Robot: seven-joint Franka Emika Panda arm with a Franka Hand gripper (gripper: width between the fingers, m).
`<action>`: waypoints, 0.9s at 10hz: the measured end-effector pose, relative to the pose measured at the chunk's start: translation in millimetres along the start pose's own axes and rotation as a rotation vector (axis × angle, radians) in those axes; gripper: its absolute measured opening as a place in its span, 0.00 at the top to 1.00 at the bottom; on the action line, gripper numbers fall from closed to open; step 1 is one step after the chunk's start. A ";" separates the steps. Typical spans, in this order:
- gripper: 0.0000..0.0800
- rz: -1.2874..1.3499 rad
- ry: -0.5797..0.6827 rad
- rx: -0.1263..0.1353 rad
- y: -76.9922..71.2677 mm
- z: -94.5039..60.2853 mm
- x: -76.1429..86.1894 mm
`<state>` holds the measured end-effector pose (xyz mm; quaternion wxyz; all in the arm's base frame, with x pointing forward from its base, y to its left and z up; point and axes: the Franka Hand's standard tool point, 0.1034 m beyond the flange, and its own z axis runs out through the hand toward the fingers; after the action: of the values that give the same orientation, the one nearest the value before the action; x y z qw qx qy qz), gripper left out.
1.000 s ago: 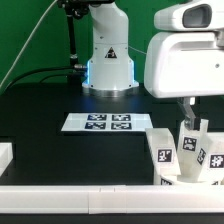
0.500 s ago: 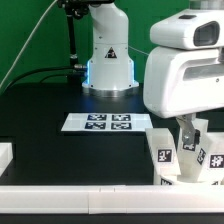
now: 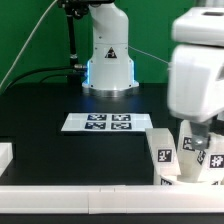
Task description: Assemble stool
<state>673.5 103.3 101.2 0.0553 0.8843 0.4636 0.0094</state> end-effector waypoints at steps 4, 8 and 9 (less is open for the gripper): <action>0.19 -0.127 -0.044 0.011 -0.3 -20.2 -6.3; 0.19 -0.168 -0.070 0.006 -1.6 -15.6 -9.0; 0.19 -0.158 -0.093 0.042 -14.8 -10.9 -7.3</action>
Offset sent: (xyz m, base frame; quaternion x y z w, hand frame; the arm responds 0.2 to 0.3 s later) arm -0.0195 0.0003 0.0153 0.1430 0.0194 0.1134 0.9830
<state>656.5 106.6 110.7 0.0589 0.8454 0.5289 -0.0459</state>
